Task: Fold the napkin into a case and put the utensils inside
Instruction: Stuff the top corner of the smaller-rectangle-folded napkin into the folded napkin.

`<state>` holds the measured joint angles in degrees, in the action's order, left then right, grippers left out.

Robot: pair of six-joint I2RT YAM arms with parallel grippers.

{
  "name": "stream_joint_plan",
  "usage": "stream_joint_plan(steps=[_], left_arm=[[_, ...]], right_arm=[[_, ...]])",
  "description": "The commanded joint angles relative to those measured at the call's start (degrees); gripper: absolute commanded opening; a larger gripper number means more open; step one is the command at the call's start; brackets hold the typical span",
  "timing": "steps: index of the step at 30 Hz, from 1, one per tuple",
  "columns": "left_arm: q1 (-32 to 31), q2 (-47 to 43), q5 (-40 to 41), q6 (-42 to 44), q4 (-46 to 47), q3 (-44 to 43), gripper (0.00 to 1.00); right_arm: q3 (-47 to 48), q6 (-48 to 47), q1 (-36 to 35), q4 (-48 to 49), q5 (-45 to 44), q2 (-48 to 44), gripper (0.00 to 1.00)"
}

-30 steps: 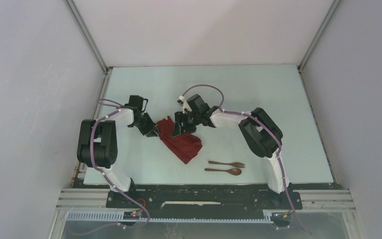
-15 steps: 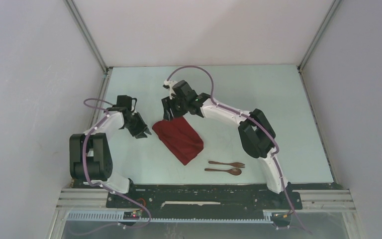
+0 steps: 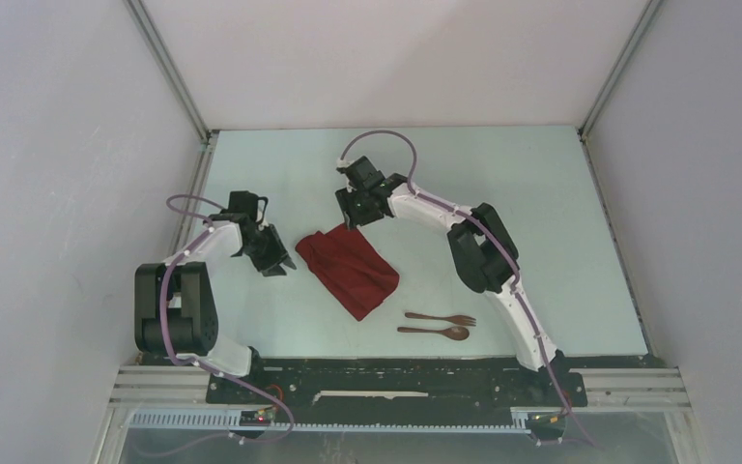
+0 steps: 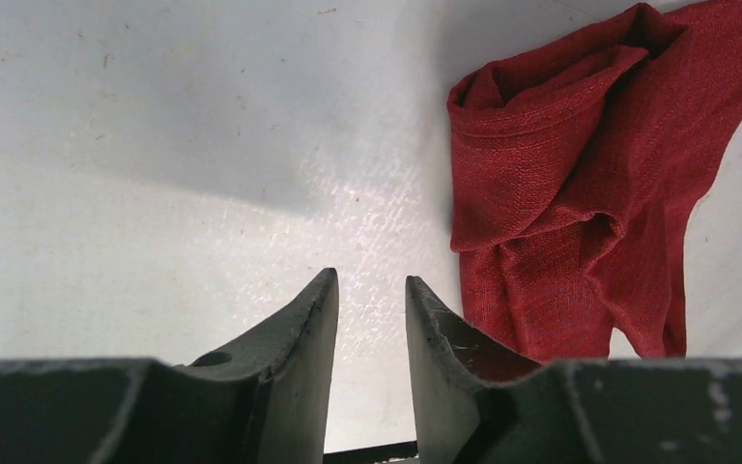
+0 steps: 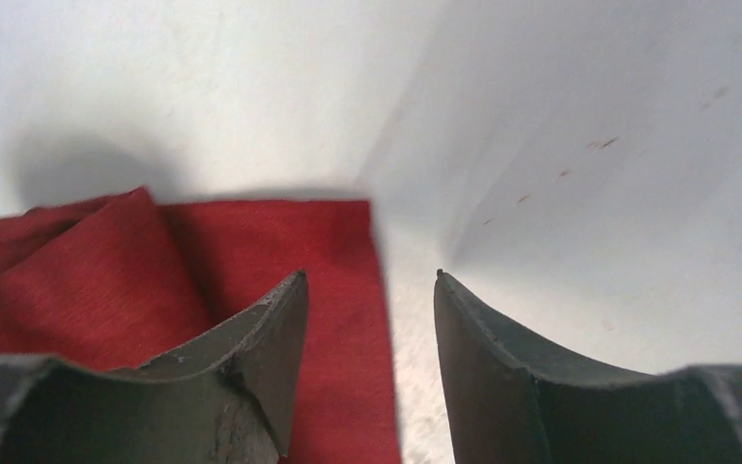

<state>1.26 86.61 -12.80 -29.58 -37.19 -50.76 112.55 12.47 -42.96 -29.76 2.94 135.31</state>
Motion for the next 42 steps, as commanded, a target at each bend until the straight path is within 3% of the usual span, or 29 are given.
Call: stream_joint_plan(steps=[1, 8, 13, 17, 19, 26, 35, 42], left_arm=[[-0.4, -2.1, -1.8, 0.8, 1.2, 0.0, 0.38], [-0.8, -2.2, -2.1, 0.4, 1.5, 0.0, 0.39], [-0.8, -1.7, -2.5, 0.3, 2.1, 0.1, 0.39], [-0.8, -0.8, -3.0, -0.2, 2.9, -0.3, 0.39], [-0.8, -0.3, -3.6, -0.5, 3.2, -0.4, 0.39], [-0.8, 2.8, -4.4, -4.0, 7.1, 0.5, 0.38], [-0.8, 7.3, -6.6, -7.7, 11.4, -0.3, 0.37], [-2.7, 8.3, -6.4, -7.9, 12.0, -0.8, 0.34]], right_arm=[[6.4, -2.6, -0.4, -3.7, -2.9, 3.3, 0.59], [13.8, -3.0, -1.8, -7.7, -6.1, 8.6, 0.61], [16.1, -2.5, -2.9, -10.0, -5.9, 11.2, 0.55], [16.3, -2.6, -3.7, -10.3, -8.0, 11.9, 0.42], [16.6, -2.4, -3.8, -10.5, -9.5, 11.8, 0.30], [19.9, -0.5, -4.1, -12.1, -10.1, 6.0, 0.02], [21.8, 16.6, -5.4, -13.5, -8.6, 6.5, 0.00], [23.9, 22.9, -7.1, -16.2, -12.7, 5.4, 0.00]])
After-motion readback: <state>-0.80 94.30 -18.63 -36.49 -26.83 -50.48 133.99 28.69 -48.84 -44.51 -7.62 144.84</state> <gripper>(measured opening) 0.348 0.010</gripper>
